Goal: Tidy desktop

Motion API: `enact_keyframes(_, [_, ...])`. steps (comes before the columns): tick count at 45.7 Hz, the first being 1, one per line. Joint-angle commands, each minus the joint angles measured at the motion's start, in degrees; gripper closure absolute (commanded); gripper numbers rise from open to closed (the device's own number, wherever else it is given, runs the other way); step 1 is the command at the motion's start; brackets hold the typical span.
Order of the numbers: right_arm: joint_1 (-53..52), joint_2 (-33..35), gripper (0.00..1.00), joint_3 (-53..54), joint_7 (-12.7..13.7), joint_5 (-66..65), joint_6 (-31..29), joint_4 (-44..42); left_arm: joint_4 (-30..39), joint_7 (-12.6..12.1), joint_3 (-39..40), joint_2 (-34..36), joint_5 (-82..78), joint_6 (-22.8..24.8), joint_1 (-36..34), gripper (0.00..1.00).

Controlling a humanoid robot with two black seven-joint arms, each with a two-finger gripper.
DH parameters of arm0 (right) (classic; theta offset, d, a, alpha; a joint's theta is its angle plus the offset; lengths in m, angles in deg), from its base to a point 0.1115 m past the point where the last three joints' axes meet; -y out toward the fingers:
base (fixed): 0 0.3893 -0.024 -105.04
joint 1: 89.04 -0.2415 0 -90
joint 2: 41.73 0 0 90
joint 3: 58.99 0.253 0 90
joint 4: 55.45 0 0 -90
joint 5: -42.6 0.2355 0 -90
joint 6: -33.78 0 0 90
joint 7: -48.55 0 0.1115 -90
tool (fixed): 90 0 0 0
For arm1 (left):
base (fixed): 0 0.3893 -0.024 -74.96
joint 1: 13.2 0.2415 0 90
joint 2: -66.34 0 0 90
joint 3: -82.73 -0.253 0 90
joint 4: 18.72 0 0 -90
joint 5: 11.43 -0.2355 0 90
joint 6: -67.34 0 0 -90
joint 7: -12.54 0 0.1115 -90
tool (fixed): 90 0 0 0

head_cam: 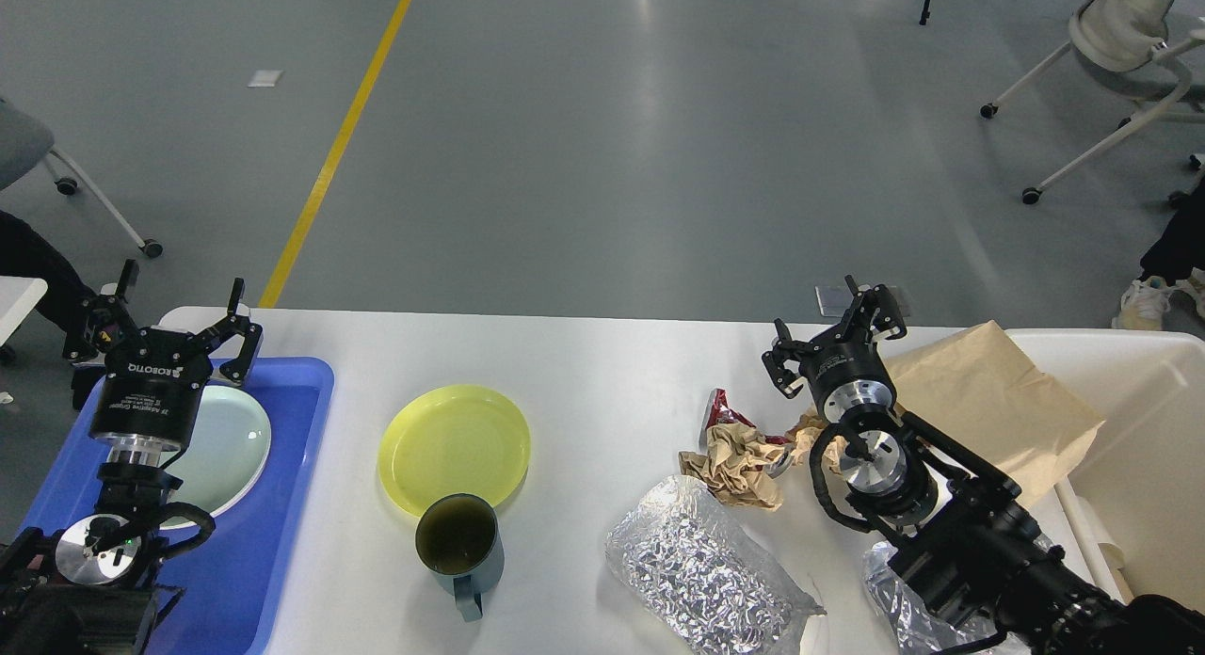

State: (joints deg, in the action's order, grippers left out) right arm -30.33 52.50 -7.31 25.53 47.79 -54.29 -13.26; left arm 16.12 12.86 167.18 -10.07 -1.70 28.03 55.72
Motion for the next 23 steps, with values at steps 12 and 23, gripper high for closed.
enact_keyframes(12, [0.0, 0.0, 0.00, 0.0, 0.0, 0.0, 0.0, 0.0, 0.7, -0.1, -1.7, 3.5, -0.4, -16.7, -4.8, 0.03])
enact_keyframes(23, [0.0, 0.1, 0.00, 0.0, 0.0, 0.0, 0.0, 0.0, -0.3, -1.3, -16.2, 16.7, -0.6, -29.6, -13.4, 0.03])
